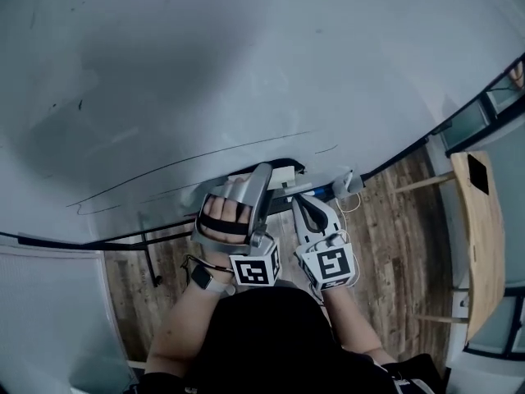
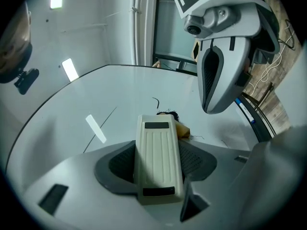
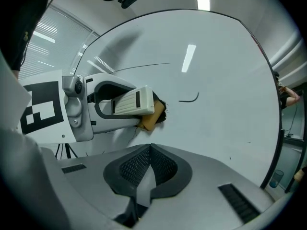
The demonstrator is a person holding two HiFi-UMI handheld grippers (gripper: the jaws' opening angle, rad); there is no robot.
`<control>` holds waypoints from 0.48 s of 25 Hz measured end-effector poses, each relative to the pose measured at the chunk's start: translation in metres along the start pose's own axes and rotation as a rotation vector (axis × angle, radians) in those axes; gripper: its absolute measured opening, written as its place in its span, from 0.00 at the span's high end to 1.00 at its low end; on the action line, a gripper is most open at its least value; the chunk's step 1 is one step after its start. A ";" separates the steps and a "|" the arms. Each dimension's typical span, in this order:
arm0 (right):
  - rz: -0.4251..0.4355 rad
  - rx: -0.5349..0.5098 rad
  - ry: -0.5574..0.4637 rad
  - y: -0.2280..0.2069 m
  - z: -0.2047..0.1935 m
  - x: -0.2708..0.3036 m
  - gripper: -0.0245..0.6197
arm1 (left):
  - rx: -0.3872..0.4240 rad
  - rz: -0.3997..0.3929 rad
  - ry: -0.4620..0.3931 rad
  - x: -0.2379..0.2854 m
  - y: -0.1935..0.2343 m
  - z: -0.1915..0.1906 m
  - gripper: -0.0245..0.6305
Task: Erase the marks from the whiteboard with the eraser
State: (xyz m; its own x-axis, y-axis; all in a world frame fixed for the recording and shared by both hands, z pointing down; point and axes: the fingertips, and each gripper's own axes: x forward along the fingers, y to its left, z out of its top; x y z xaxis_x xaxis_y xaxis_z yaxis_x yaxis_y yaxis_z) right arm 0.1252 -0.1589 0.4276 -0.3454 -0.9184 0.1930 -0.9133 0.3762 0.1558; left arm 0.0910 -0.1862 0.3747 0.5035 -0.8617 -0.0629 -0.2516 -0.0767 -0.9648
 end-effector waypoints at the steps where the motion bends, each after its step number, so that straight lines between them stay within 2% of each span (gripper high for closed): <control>1: 0.010 0.001 -0.001 0.002 0.002 0.000 0.92 | 0.003 -0.001 0.001 -0.002 0.003 0.000 0.56; 7: 0.072 -0.001 -0.011 0.014 0.011 0.006 0.92 | 0.010 -0.004 0.020 -0.015 0.014 -0.014 0.56; 12: 0.119 -0.040 -0.013 0.088 0.024 0.033 0.92 | -0.002 0.010 0.013 -0.066 0.032 -0.089 0.56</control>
State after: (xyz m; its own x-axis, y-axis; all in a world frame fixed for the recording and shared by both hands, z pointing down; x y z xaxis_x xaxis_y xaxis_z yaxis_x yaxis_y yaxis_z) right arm 0.0284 -0.1593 0.4246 -0.4538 -0.8684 0.1999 -0.8565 0.4869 0.1710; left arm -0.0239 -0.1767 0.3709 0.4899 -0.8690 -0.0695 -0.2586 -0.0687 -0.9635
